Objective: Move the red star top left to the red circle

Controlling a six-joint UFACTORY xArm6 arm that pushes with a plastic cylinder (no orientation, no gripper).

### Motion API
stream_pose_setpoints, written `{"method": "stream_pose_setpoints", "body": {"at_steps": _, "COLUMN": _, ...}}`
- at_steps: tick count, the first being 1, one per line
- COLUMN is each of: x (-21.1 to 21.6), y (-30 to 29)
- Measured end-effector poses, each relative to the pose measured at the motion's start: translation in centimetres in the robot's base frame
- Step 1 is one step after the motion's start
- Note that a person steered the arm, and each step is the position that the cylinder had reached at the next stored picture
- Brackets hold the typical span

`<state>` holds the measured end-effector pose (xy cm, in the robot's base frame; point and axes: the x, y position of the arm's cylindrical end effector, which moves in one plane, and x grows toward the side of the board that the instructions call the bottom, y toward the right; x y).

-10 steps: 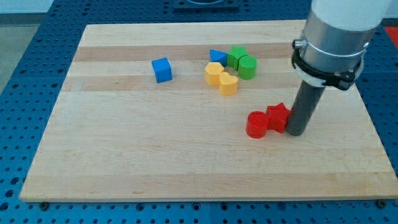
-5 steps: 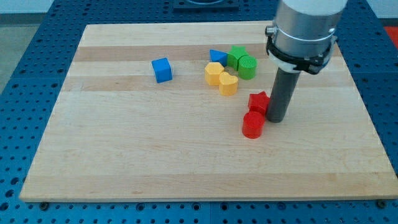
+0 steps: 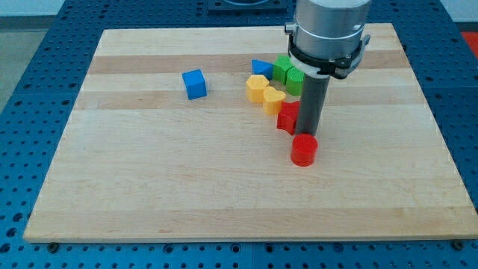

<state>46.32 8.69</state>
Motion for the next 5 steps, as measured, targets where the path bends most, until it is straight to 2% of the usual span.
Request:
{"method": "stream_pose_setpoints", "body": {"at_steps": 3, "x": 0.3, "y": 0.2}}
{"method": "stream_pose_setpoints", "body": {"at_steps": 5, "x": 3.4, "y": 4.3}}
